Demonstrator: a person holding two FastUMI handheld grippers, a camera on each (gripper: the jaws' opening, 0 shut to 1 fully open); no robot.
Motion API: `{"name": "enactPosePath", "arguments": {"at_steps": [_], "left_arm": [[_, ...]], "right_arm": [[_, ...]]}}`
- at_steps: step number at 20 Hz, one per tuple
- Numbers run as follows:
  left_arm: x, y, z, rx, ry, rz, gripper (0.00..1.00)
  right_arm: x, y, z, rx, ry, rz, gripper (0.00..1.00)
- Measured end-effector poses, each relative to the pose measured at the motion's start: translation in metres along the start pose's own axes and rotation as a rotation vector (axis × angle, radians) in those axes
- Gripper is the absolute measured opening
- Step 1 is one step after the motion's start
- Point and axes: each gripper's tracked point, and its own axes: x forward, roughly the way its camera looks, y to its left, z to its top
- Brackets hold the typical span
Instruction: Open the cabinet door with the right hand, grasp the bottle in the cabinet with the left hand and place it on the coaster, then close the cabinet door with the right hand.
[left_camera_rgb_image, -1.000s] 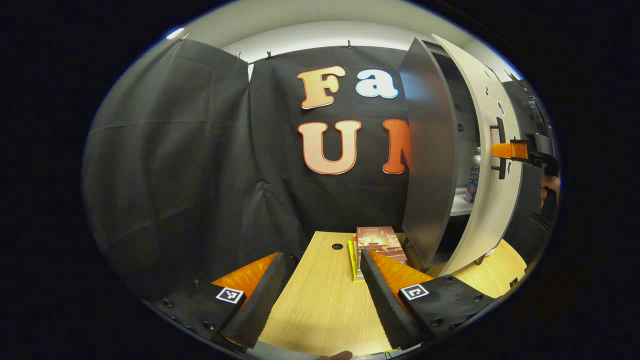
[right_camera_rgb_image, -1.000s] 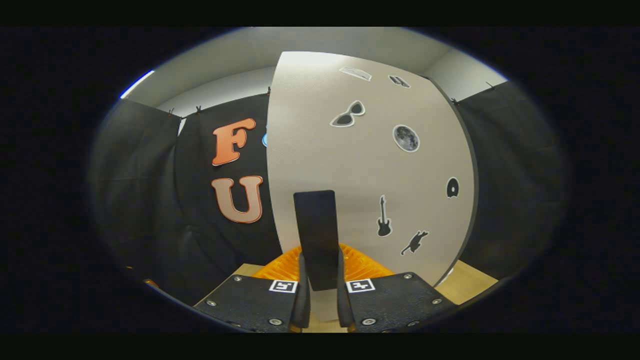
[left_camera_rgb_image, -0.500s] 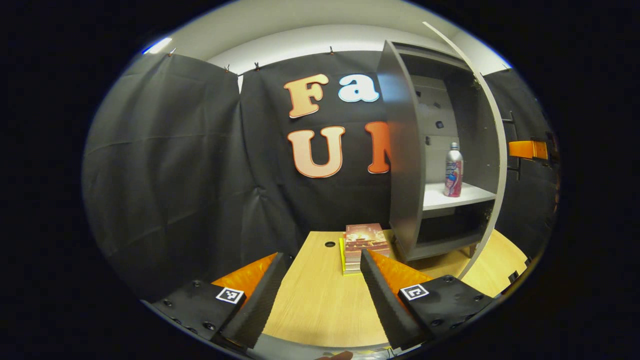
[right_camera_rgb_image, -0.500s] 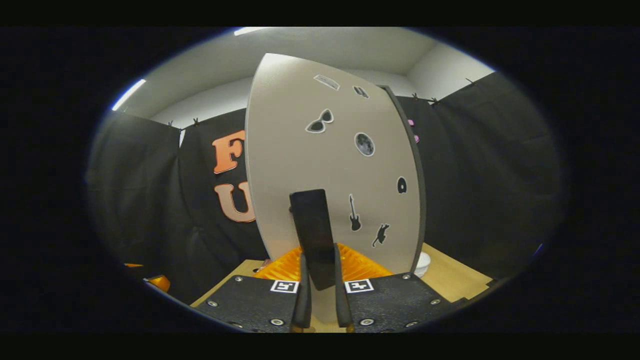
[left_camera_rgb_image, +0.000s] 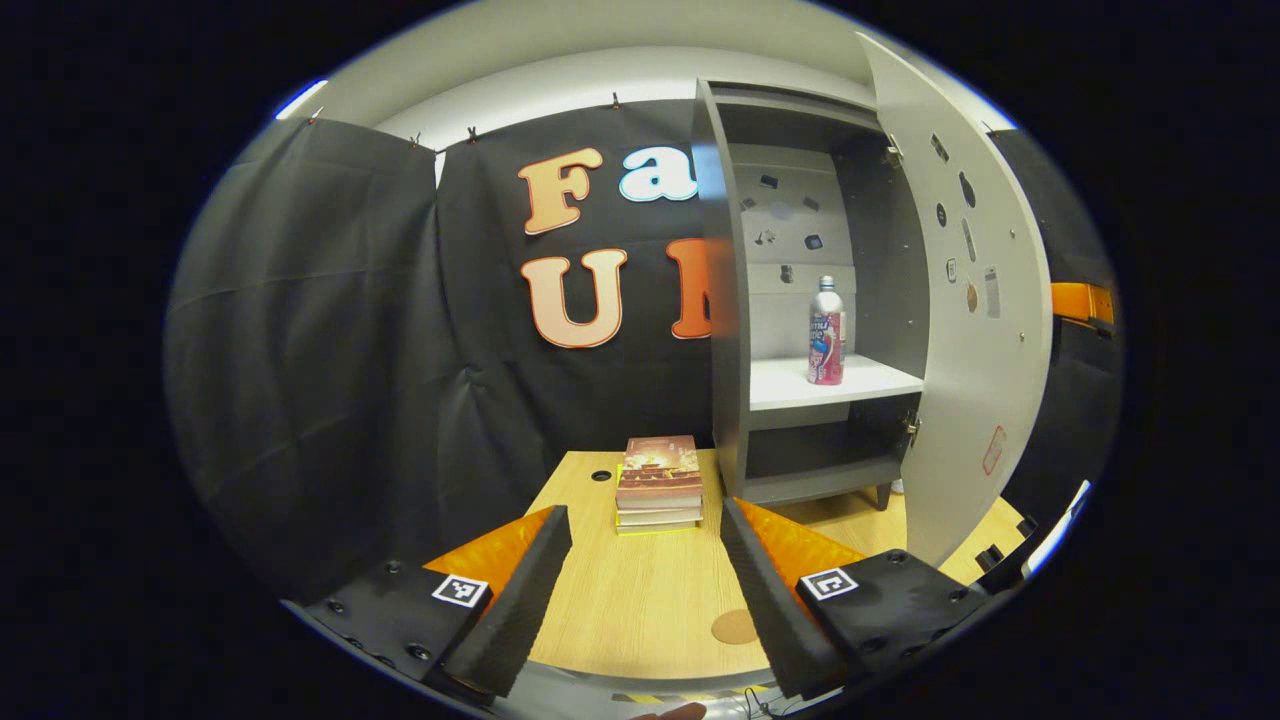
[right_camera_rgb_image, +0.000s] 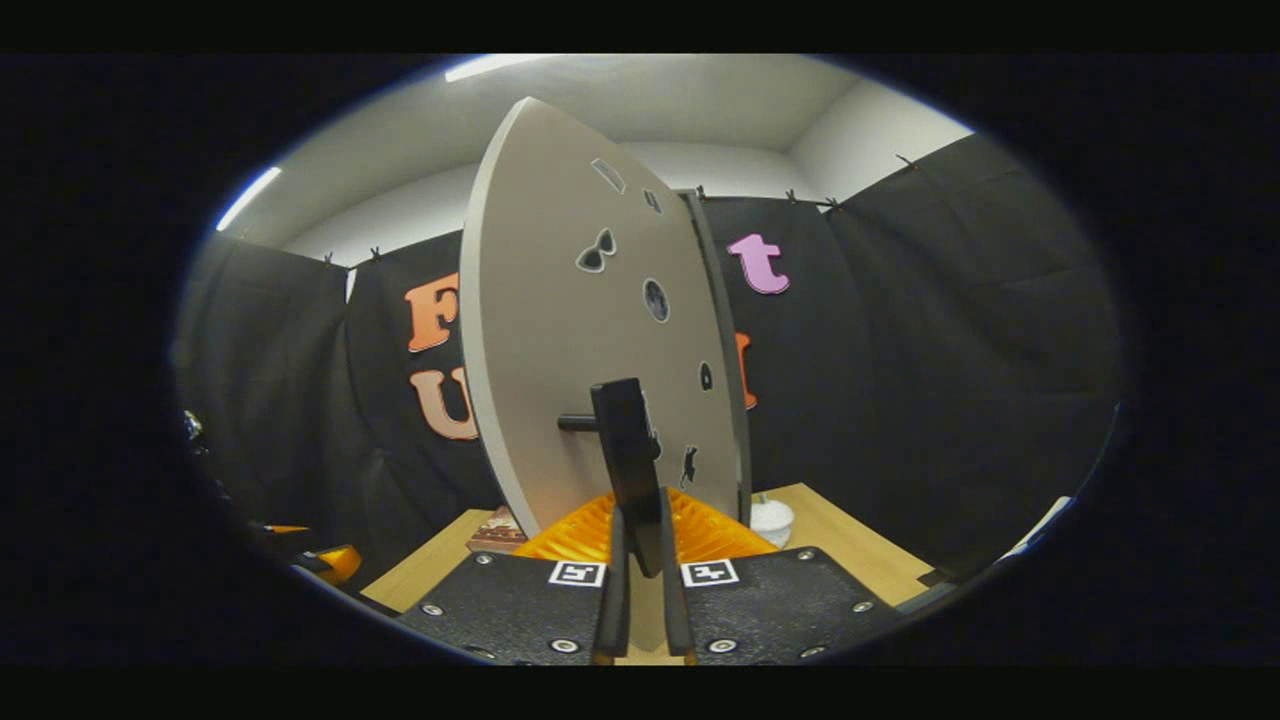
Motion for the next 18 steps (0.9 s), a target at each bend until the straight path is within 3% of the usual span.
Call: {"name": "enactPosePath", "arguments": {"at_steps": [2, 4, 6, 7, 9, 14, 15, 16, 17, 18], "left_arm": [[-0.002, -0.011, -0.006, -0.023, 0.021, 0.005, 0.98], [-0.004, -0.019, -0.008, -0.029, 0.028, 0.014, 0.98], [-0.003, -0.028, -0.007, -0.024, 0.029, 0.016, 0.98], [-0.005, -0.033, -0.007, -0.022, 0.029, 0.013, 0.98], [-0.007, -0.042, -0.003, -0.017, 0.015, 0.011, 0.98], [-0.004, -0.061, 0.004, -0.027, -0.009, 0.005, 0.98], [-0.005, -0.066, 0.005, -0.034, -0.011, 0.000, 0.95], [-0.003, -0.070, 0.007, -0.036, -0.013, -0.003, 0.98], [-0.002, -0.073, 0.009, -0.035, -0.018, -0.005, 0.95], [-0.001, -0.077, 0.013, -0.032, -0.022, -0.011, 0.95]], "right_arm": [[-0.002, -0.017, 0.003, 0.014, -0.006, 0.001, 0.15], [-0.002, -0.033, 0.004, 0.026, 0.001, -0.001, 0.08], [-0.001, -0.049, 0.006, 0.021, -0.008, -0.008, 0.11], [0.001, -0.057, 0.006, 0.022, -0.008, -0.014, 0.05], [0.003, -0.071, 0.007, 0.038, -0.008, -0.016, 0.10], [-0.001, -0.102, 0.010, 0.034, -0.012, -0.009, 0.06], [-0.001, -0.107, 0.011, 0.035, -0.013, -0.002, 0.14], [0.001, -0.111, 0.011, 0.036, -0.014, 0.001, 0.05], [0.002, -0.110, 0.010, 0.031, -0.013, 0.008, 0.14], [0.004, -0.108, 0.010, 0.031, -0.014, 0.013, 0.05]]}}
